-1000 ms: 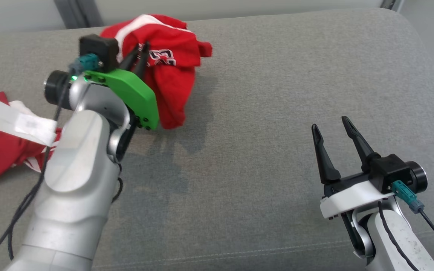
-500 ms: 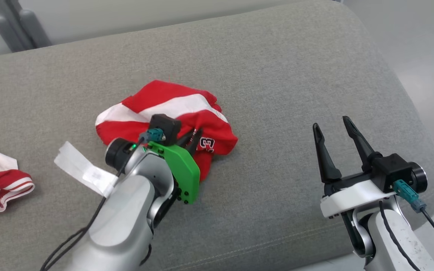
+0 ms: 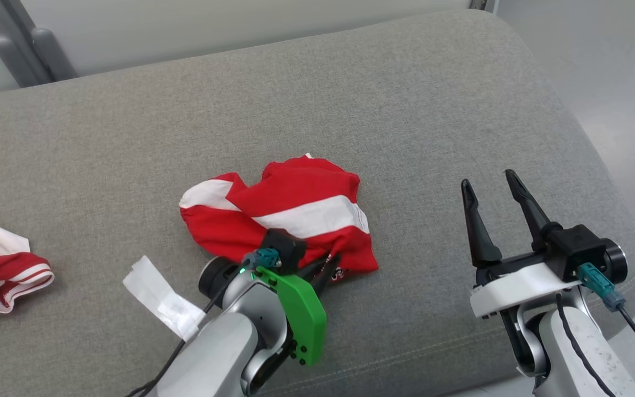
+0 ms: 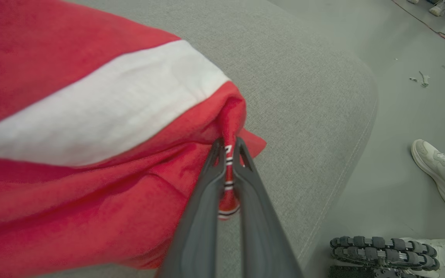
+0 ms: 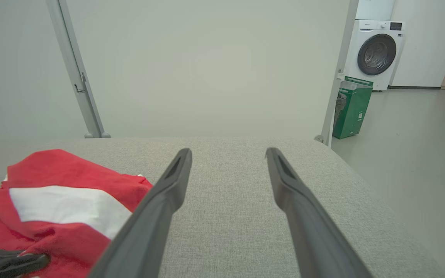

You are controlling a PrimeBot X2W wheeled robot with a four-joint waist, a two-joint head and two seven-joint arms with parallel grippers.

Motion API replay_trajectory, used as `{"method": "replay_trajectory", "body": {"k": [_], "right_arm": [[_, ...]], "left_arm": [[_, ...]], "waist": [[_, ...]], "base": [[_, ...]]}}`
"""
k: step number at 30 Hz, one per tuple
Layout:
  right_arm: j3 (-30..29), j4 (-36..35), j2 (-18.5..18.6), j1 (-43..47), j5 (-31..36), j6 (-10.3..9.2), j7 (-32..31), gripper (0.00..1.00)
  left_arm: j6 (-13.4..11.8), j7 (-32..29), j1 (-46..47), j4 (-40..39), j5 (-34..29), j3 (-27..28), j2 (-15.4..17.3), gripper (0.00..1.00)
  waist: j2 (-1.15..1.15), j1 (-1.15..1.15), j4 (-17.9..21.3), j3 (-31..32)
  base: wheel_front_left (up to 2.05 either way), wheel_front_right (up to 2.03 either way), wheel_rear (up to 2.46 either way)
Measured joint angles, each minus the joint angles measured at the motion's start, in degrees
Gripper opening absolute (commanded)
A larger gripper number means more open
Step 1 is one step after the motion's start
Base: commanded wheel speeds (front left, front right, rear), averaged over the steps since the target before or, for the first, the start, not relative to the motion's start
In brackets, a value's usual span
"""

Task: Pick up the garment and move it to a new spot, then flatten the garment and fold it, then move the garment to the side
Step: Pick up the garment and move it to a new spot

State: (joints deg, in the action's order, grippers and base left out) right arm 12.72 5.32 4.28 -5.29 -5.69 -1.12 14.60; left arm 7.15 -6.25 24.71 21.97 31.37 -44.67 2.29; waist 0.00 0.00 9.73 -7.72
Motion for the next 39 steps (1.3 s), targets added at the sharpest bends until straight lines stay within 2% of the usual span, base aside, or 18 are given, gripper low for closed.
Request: {"method": "replay_trajectory", "body": {"k": [7, 13, 17, 21, 29, 35, 39], "right_arm": [[-0.62, 0.25, -0.01, 0.51, 0.00, 0.01, 0.00, 1.00], [-1.29, 0.30, 0.09, 1.48, 0.01, -0.01, 0.00, 1.00], [-1.78, 0.21, 0.18, 2.14, 0.01, -0.05, 0.00, 1.00], [-1.77, 0.21, 0.13, 2.87, 0.01, -0.04, 0.00, 1.00], [-1.66, 0.21, 0.09, 3.60, 0.02, 0.00, 0.00, 1.00], [-1.16, 0.20, -0.03, 3.61, 0.09, 0.07, 0.00, 1.00], [-0.36, 0.32, -0.09, 3.62, 0.11, 0.59, 0.00, 1.00]], "left_arm": [[0.00, -0.02, -2.57, -0.14, 0.97, -3.88, 0.18, 0.00], [0.00, -2.47, -5.62, 1.65, 0.62, -5.56, 0.42, 0.00], [0.16, -3.58, -5.99, 1.46, -0.45, -5.47, 3.27, 0.00], [-0.01, -4.30, -6.08, 0.93, -0.54, -3.50, 7.61, 0.00], [-1.64, -5.82, -6.00, -1.81, -0.13, 1.53, 13.44, 0.00], [-4.22, -5.80, -3.81, -2.79, 0.29, 6.41, 16.25, 0.00], [-5.65, -5.21, -1.53, -3.07, 0.22, 8.42, 16.83, 0.00]], "waist": [[0.00, 0.00, -0.80, 0.41], [0.00, 0.00, -2.09, 1.12], [0.00, 0.00, -3.28, 1.35], [0.00, 0.00, -4.71, 1.63], [0.00, 0.00, -7.71, 2.23], [0.00, 0.00, -9.55, 2.57], [0.00, 0.00, -10.17, 2.49]], "base": [[0.00, 0.00, 0.00], [0.00, 0.00, 0.00], [0.00, 0.00, 0.00], [0.00, 0.00, 0.00], [0.00, 0.00, 0.00], [0.00, 0.00, 0.00], [0.00, 0.00, 0.00]]}}
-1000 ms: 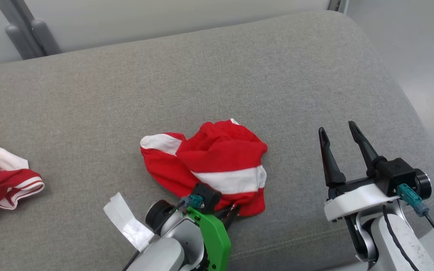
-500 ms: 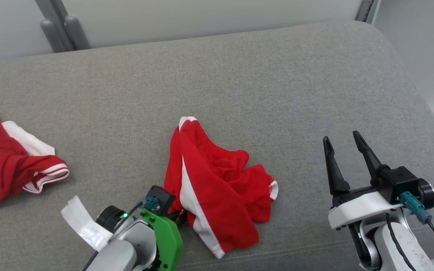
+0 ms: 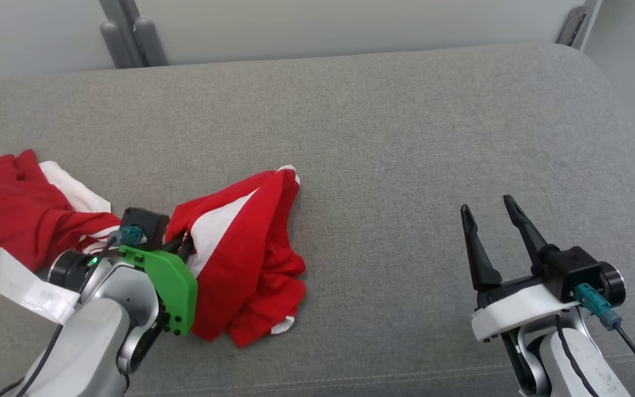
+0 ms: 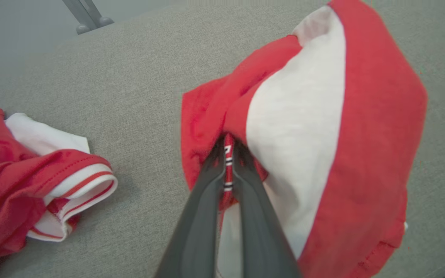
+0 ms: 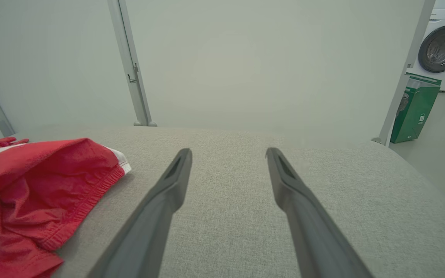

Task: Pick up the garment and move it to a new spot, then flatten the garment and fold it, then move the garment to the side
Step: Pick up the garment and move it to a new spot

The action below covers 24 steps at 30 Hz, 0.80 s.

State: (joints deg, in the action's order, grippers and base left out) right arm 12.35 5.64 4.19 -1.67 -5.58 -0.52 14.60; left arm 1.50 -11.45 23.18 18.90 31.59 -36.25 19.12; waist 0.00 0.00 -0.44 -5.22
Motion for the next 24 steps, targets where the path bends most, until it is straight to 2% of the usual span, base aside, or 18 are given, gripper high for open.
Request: {"method": "replay_trajectory", "body": {"k": [8, 14, 20, 24], "right_arm": [[0.62, 0.33, -0.14, -0.04, 0.18, 0.52, 0.00, 1.00], [1.10, 0.87, -0.15, -0.14, 0.42, 0.99, 0.00, 1.00], [0.74, 0.96, -0.35, -0.14, 0.43, 0.97, 0.00, 1.00], [0.22, 0.96, -0.37, -0.11, 0.43, 0.89, 0.00, 1.00]], "left_arm": [[-0.58, 2.42, 4.66, -3.32, -1.54, -0.34, -1.63, 0.00], [1.40, 4.19, 5.57, -6.22, -4.03, -5.87, -5.45, 0.00], [3.13, 2.13, 2.38, -5.44, -5.16, -11.92, -5.47, 0.00], [3.55, 1.19, 0.14, -5.36, -5.15, -13.82, -5.44, 0.00]], "waist": [[0.00, 0.00, 0.16, -0.16], [0.00, 0.00, 0.84, -0.14], [0.00, 0.00, 1.98, -0.23], [0.00, 0.00, 1.99, -0.34]], "base": [[0.00, 0.00, 0.00], [0.00, 0.00, 0.00], [0.00, 0.00, 0.00], [0.00, 0.00, 0.00]]}}
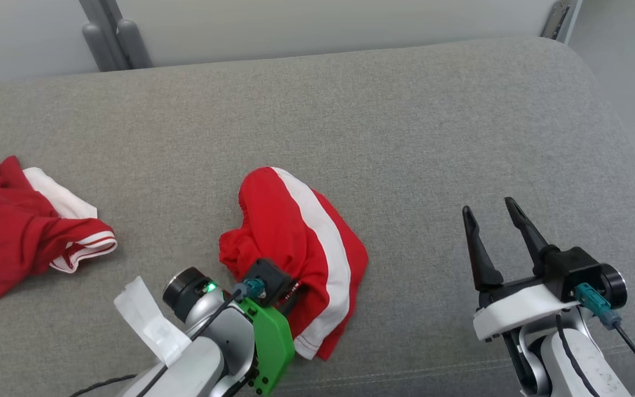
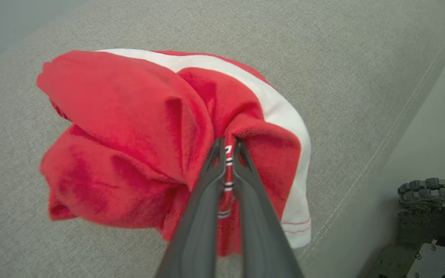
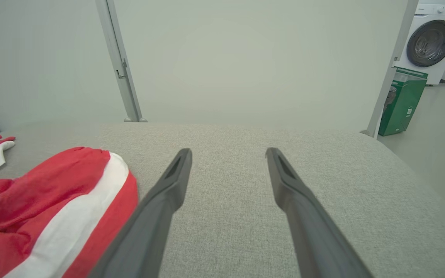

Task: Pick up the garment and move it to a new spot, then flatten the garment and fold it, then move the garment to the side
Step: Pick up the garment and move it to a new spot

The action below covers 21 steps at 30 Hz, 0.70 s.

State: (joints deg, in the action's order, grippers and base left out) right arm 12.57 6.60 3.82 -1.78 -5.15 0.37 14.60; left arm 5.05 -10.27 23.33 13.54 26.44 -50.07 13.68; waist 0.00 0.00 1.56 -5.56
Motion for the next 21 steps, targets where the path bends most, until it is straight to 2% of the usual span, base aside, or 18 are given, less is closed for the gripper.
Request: {"method": "replay_trajectory", "body": {"k": [3, 10, 13, 14, 15, 16, 17, 20, 21], "right_arm": [[-0.78, 0.00, 0.07, 0.03, 0.00, -0.46, 0.00, 1.00], [-0.68, 0.00, 0.03, 0.03, 0.04, -0.40, 0.00, 1.00], [-0.01, 0.29, 0.66, 0.02, 0.62, -0.01, 0.00, 1.00], [0.48, 0.78, 1.12, -0.03, 1.32, 0.37, 0.00, 1.00], [1.12, 1.44, 1.60, -0.15, 1.89, 0.92, 0.00, 1.00], [2.00, 2.31, 2.16, -0.44, 2.41, 1.69, 0.00, 1.00], [2.93, 3.28, 2.75, -1.03, 2.88, 2.42, -0.02, 1.00], [5.15, 5.28, 4.10, -4.61, 4.03, 4.57, -2.11, 1.00], [5.95, 6.33, 4.94, -7.88, 4.68, 5.37, -4.08, 1.00]], "left_arm": [[0.32, -0.91, -0.92, 0.44, 0.00, -1.37, 0.10, 0.00], [0.49, -3.37, -3.49, 1.35, 0.11, -2.22, 2.78, 0.00], [0.48, -3.37, -3.47, 0.86, 0.13, -1.37, 2.88, 0.24], [0.48, -3.37, -3.47, 0.73, 0.47, -1.16, 2.81, 0.24], [0.48, -3.36, -3.47, 0.62, 0.69, -0.96, 2.67, 0.34], [0.48, -3.30, -3.47, 0.41, 0.69, -0.75, 2.44, 0.77], [0.47, -3.27, -3.47, 0.16, 1.00, -0.41, 2.01, 1.00], [0.48, -3.18, -3.45, -0.74, 1.83, -0.31, 0.38, 1.00], [0.48, -2.59, -3.44, -1.36, 2.77, -0.26, -1.12, 1.00]], "waist": [[0.00, 0.00, -0.48, -0.03], [0.00, 0.00, -2.09, 0.09], [0.00, 0.00, -2.94, 0.01], [0.00, 0.00, -3.26, -0.06], [0.00, 0.00, -3.58, -0.14], [0.00, 0.00, -3.93, -0.23], [0.00, 0.00, -4.29, -0.33], [0.00, 0.00, -5.53, -0.64], [0.00, 0.00, -6.47, -0.82]], "base": [[0.00, 0.00, 0.00], [0.00, 0.00, 0.00], [0.00, 0.00, 0.00], [0.00, 0.00, 0.00], [0.00, 0.00, 0.00], [0.00, 0.00, 0.00], [0.00, 0.00, 0.00], [0.00, 0.00, 0.00], [0.00, 0.00, 0.00]]}}
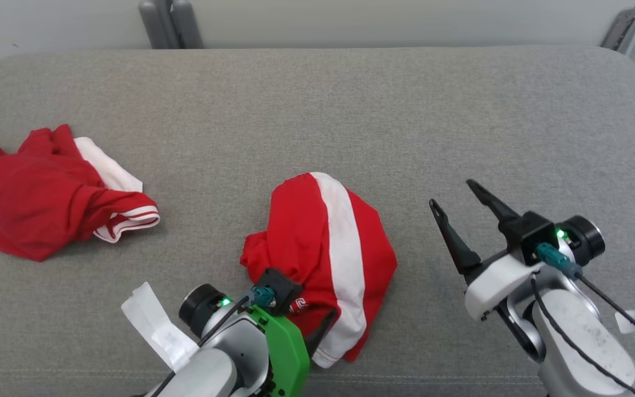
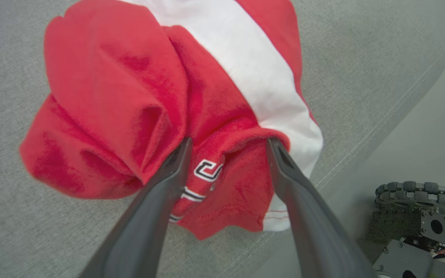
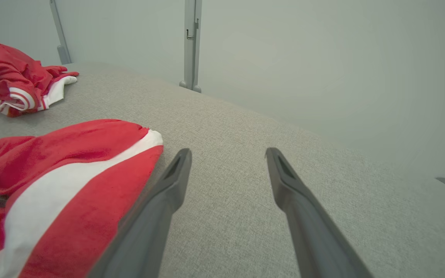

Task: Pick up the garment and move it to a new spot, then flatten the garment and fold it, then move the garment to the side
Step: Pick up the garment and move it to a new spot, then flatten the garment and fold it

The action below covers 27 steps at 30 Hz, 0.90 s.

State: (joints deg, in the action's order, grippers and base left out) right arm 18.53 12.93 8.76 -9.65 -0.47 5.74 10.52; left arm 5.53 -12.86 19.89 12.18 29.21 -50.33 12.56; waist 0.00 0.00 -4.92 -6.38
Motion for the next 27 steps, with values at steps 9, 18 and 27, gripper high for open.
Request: {"method": "replay_trajectory", "body": {"k": [9, 18, 27], "right_arm": [[0.48, 6.44, 3.82, -13.15, -2.93, 1.37, -10.02, 1.00], [11.67, 13.97, 7.79, -18.98, -7.92, 1.41, -17.85, 1.00], [18.64, 17.57, 9.79, -20.00, -14.89, 1.40, -19.83, 1.00]], "left_arm": [[0.01, 1.91, 0.04, -2.16, 2.92, -0.69, -6.69, 1.00], [0.42, 2.60, -0.44, -1.69, 5.23, -3.79, -8.96, 1.00], [0.59, 4.41, -5.06, -0.08, 11.56, -5.04, -9.71, 1.00]], "waist": [[0.00, 0.00, -5.62, -0.70], [0.00, 0.00, -12.50, -1.21], [0.00, 0.00, -19.35, -1.46]], "base": [[0.00, 0.00, 0.00], [0.00, 0.00, 0.00], [0.00, 0.00, 0.00]]}}
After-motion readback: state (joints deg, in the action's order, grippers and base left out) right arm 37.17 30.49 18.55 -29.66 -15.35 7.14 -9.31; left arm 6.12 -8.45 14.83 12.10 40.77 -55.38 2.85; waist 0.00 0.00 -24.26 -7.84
